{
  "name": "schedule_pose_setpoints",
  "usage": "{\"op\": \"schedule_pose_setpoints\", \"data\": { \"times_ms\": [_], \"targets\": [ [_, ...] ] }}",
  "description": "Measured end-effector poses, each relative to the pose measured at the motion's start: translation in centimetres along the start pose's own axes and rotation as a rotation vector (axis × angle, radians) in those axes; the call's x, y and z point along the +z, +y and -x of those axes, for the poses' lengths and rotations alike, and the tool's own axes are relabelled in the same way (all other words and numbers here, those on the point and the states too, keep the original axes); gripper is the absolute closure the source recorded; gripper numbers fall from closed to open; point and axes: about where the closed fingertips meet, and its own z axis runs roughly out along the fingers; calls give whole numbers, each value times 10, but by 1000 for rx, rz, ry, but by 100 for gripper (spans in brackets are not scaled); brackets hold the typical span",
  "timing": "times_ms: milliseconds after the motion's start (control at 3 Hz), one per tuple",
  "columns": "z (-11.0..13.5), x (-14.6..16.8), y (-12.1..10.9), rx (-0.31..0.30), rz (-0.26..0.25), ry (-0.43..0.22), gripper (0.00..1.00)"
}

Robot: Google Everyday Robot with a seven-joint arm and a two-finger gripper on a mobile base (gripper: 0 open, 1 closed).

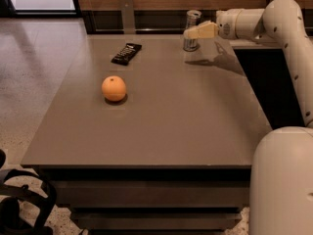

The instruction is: Move redbull can near orange

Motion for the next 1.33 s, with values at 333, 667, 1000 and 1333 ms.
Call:
{"op": "schedule_pose_setpoints", "data": {
  "times_ms": [333, 667, 1000, 1333],
  "targets": [
    [-1, 8, -2, -1, 8, -12, 0],
    [-3, 20, -3, 4, 22, -35, 0],
    [-4, 32, -1, 12, 42, -49, 0],
    [-10, 46, 4, 31, 67, -62, 25]
  ]
}}
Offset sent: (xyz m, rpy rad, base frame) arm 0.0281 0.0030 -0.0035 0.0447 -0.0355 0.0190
